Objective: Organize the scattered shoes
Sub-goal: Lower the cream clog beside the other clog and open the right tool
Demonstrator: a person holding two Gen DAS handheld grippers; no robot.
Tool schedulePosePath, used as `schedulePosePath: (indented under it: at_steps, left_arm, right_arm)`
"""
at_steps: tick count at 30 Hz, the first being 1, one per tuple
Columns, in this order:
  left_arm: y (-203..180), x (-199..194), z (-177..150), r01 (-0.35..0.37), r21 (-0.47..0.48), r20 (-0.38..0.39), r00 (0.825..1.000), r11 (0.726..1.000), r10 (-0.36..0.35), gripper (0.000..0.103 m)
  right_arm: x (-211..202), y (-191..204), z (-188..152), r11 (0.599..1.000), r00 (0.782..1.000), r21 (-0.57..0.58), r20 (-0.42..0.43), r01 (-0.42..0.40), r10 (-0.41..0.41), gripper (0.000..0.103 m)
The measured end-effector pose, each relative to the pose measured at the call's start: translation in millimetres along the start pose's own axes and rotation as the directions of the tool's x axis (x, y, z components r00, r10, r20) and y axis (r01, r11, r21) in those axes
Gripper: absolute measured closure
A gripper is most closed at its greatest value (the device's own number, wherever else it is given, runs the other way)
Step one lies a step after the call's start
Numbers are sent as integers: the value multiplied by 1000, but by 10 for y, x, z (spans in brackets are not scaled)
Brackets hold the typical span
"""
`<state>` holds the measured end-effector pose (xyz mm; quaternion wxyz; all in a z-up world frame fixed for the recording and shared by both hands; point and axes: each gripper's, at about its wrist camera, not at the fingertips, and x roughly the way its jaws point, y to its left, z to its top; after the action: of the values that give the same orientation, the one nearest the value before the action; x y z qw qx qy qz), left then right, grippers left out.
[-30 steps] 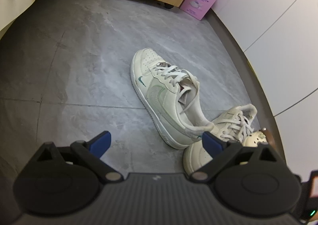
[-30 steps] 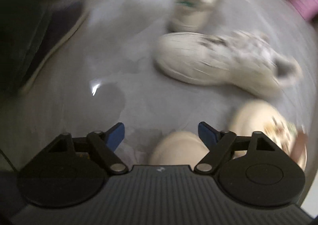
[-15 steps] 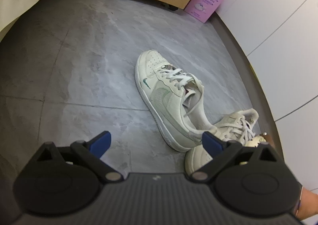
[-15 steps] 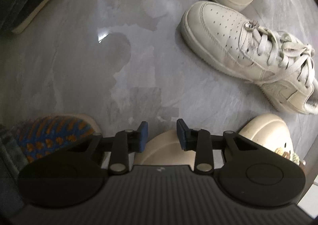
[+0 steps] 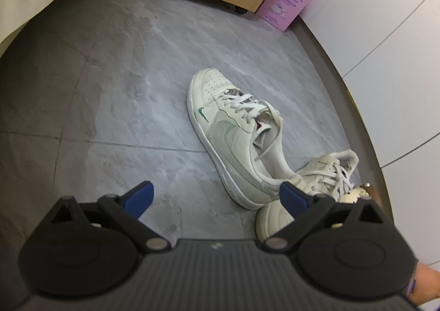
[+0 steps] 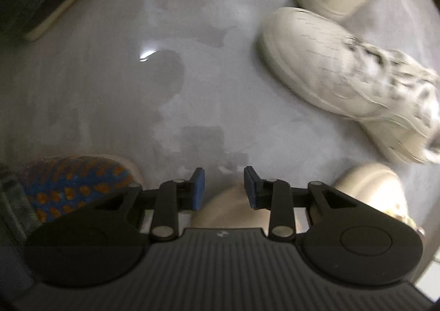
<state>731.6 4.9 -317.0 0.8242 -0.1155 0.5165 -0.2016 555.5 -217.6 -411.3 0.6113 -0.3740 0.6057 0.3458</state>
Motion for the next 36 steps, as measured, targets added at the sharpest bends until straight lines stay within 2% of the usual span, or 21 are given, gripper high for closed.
schedulePosePath:
  at_steps: [3,8,12,16,18,20,23,24,25,26,27,28,30,32,34,36]
  left_arm:
    - [10,14,5,-1,3,0,1000,1000,1,4]
    - [-55,26,-7,-9,-9,3,1000,1000,9,4]
    - [-39,59,12,-11,-16,8,1000,1000,11,4]
    - [5,81,31,-11,-32,11,1000,999,11,4]
    - [10,99,35,-12,-40,7,1000,999,12,4]
    - [7,108,33,-11,-38,7,1000,999,12,4]
    - [3,116,47,-8,-30,9,1000,1000,8,4]
    - [7,114,48,-7,-28,8,1000,1000,7,4]
    - [7,116,48,-6,-26,7,1000,1000,6,4]
    - [-5,130,46,-6,-22,4,1000,1000,6,4]
    - [2,123,43,-6,-20,4,1000,1000,6,4]
    - [12,103,38,-6,-18,3,1000,1000,6,4]
    - [0,100,34,-7,-12,2,1000,1000,7,4]
    - [-15,96,31,-5,-5,3,1000,1000,5,4]
    - [-25,83,27,-6,2,4,1000,1000,6,4]
    - [-33,92,26,-6,4,4,1000,1000,6,4]
  right_arm:
    - [94,135,42,997,997,-70,-70,12,-17,71]
    - [179,228,3,983,992,-181,-116,33,-54,71]
    - [374,179,-116,965,965,-251,-224,77,-135,71]
    - [349,108,-251,985,974,-174,-222,4,-43,71]
    - [331,96,-309,990,975,-133,-222,-50,20,72]
    - [345,110,-383,989,973,-124,-225,-78,48,72]
    - [246,-23,-476,993,980,-11,-162,-119,116,73]
    - [103,-211,-501,982,984,100,-63,-158,165,72]
    - [-56,-419,-528,954,978,215,55,-209,201,71]
    - [-152,-567,-556,930,971,286,129,-233,203,65]
    - [-238,-706,-585,902,961,348,194,-254,196,54]
    - [-404,-981,-684,845,946,466,297,-261,129,48]
    - [-636,-1369,-935,740,927,641,370,-204,-66,34]
    - [-749,-1712,-1293,579,903,810,315,-95,-291,27]
    - [-648,-1928,-1642,400,899,912,246,-88,-362,26]
    - [-457,-1938,-1973,235,901,960,234,-154,-366,27]
